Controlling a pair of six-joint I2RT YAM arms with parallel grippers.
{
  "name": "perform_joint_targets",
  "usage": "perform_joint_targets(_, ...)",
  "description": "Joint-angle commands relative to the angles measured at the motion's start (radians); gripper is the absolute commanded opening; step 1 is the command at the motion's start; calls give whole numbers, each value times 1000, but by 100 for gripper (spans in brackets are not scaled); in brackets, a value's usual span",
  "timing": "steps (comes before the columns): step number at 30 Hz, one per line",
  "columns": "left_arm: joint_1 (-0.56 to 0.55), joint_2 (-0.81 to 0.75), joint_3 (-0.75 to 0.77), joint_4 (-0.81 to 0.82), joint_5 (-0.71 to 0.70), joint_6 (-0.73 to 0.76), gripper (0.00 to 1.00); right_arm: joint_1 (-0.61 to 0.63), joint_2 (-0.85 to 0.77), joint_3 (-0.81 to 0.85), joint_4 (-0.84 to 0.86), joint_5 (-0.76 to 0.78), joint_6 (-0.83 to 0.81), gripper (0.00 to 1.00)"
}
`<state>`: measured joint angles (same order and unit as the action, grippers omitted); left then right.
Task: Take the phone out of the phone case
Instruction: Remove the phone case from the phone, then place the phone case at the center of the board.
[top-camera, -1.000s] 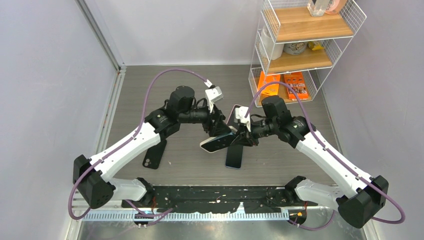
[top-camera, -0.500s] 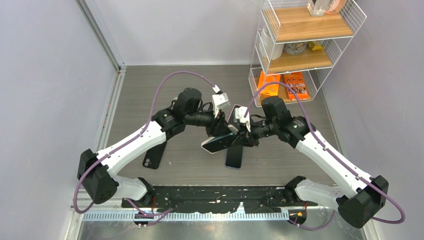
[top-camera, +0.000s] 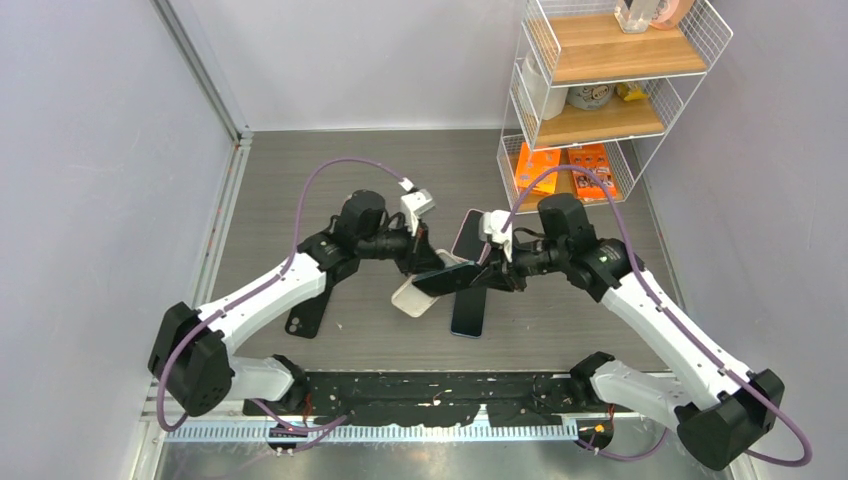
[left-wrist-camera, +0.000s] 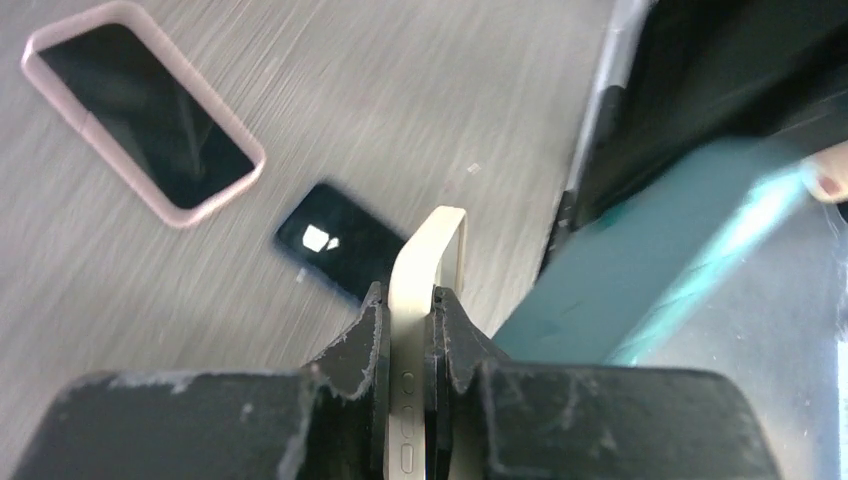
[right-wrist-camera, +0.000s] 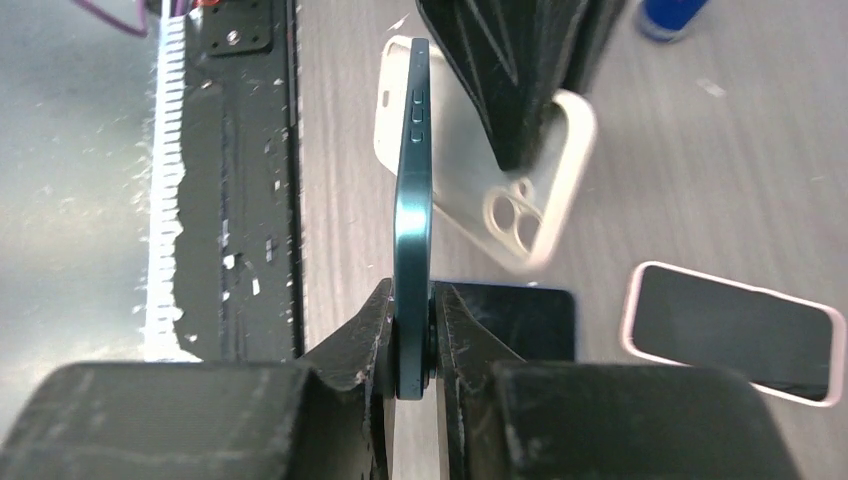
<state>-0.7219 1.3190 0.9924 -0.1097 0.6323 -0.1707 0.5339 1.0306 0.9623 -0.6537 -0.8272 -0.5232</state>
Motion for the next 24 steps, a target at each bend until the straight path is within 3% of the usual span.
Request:
perform_joint_targets(1, 114, -39, -130, 8, -118, -136, 0, -41, -88, 7, 167, -33, 4, 5)
perform_joint_targets(7, 206, -65, -239, -33, -184, -152, 0, -61, -98, -14, 182, -41, 10, 5)
perform_joint_targets(19, 394, -221, -467, 68, -244, -266, 0, -83, -113, -45, 188, -47, 8, 5)
perform_joint_targets(24, 469, -212, -500, 77, -259, -284, 0, -82, -113, -47, 188, -52, 9, 5)
